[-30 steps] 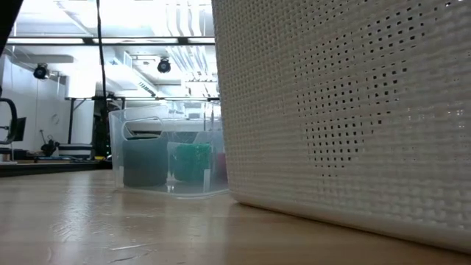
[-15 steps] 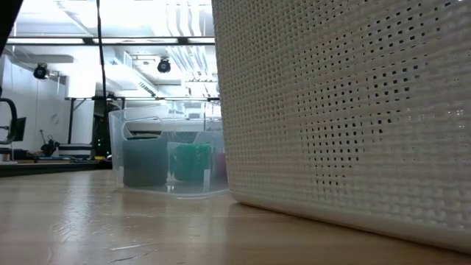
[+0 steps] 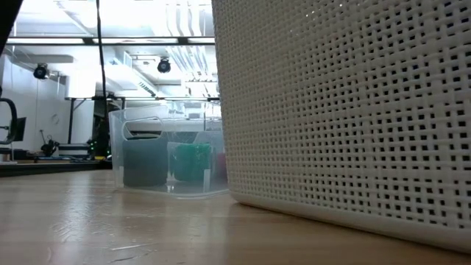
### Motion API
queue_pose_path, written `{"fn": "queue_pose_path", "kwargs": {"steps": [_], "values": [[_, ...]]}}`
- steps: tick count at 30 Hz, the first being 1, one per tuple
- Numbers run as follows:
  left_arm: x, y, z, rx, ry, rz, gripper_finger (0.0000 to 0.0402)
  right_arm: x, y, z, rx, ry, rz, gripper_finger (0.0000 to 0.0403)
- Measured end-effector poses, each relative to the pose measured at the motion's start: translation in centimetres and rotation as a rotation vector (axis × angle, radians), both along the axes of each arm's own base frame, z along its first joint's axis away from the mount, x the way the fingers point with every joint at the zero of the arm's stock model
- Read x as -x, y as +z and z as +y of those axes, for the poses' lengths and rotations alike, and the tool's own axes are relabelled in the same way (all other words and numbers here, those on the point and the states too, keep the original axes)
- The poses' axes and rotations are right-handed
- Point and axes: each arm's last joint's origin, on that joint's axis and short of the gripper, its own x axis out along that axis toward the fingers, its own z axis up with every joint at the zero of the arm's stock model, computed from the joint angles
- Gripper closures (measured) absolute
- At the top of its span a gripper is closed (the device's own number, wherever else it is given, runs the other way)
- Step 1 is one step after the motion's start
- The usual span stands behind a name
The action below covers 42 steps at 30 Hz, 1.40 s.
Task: Pick & Place Medicine items
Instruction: Put the gray patient gown into the white bin
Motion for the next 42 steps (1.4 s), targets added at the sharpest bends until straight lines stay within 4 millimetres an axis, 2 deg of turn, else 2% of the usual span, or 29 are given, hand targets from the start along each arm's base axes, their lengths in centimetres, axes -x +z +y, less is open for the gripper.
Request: {"fn": "queue_pose_path", "kwargs": {"steps": [7, 10, 15, 20, 24, 28, 35, 42], "values": [[-0.1, 0.3, 0.0, 0.006, 0.000, -0.023, 0.0065, 0.0, 0.0, 0.0, 0.002, 0.001, 0.001, 0.0163], [0.1, 1.2, 0.0, 0.014, 0.000, -0.058, 0.0065, 0.0, 0.0, 0.0, 0.000, 0.000, 0.000, 0.0163], [0.9, 4.3, 0.2, 0.006, 0.005, -0.119, 0.0066, 0.0, 0.0, 0.0, 0.000, 0.001, 0.001, 0.0163], [2.5, 8.6, 1.0, 0.060, 0.048, -0.157, 0.0070, 0.0, 0.0, 0.0, 0.001, 0.001, 0.000, 0.0163], [4.4, 11.2, 1.9, 0.061, 0.051, -0.175, 0.0089, 0.0, 0.0, 0.0, 0.001, 0.000, 0.000, 0.0163], [6.1, 12.7, 3.2, 0.056, 0.055, -0.144, 0.0117, 0.0, 0.0, 0.0, -0.001, 0.000, 0.001, 0.0163], [7.8, 13.8, 7.1, 0.057, 0.038, -0.084, 0.0196, 0.0, 0.0, 0.0, 0.001, 0.000, 0.002, 0.0163], [9.4, 11.8, 11.4, 0.104, 0.075, -0.085, 0.0242, 0.0, 0.0, 0.0, 0.001, 0.001, 0.002, 0.0163]]}}
